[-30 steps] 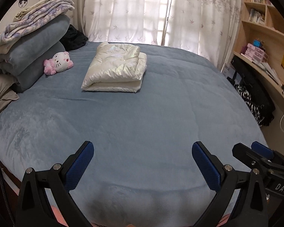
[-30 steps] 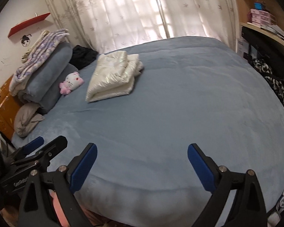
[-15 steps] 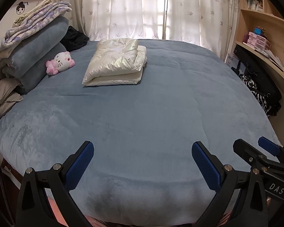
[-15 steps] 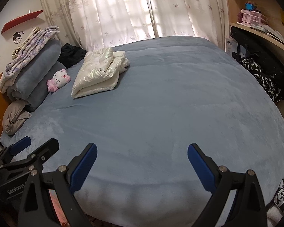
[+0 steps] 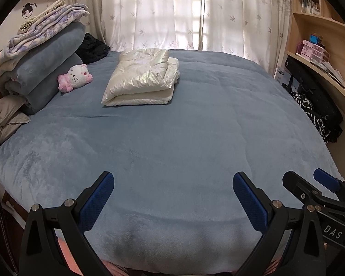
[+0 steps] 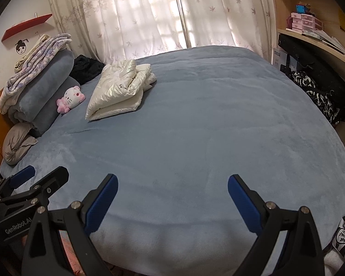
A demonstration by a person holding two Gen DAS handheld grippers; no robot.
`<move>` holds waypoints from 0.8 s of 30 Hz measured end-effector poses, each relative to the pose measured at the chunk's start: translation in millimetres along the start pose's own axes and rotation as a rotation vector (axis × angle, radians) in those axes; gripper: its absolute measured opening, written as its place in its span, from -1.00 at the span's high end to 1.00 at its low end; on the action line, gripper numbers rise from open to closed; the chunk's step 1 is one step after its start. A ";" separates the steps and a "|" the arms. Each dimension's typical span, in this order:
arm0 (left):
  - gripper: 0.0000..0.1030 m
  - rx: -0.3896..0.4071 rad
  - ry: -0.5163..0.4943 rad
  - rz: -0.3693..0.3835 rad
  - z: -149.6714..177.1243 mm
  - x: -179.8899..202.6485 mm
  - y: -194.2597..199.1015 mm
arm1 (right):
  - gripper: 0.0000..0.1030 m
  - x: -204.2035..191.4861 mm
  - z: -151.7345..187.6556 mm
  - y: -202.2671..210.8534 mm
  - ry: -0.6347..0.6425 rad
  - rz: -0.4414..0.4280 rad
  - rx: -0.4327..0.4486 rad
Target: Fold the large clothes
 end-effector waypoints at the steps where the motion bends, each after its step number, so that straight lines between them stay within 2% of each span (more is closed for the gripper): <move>1: -0.99 0.001 0.001 0.001 0.1 0.2 0.3 | -0.88 0.2 -0.2 -0.1 0.001 0.001 0.000; 24: -0.99 0.002 0.003 0.006 0.8 2.5 1.5 | -0.88 6.7 -1.4 2.3 0.000 0.012 0.006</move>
Point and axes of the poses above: each gripper's, at about its wrist camera, not at the fingertips, and y roughly against the way its jaws point, x to its right, z to its underside, the point moved 9 cm from there along -y, roughly the way its jaws point, and after that the axes turned 7 degrees about y, right-handed, at the moved point
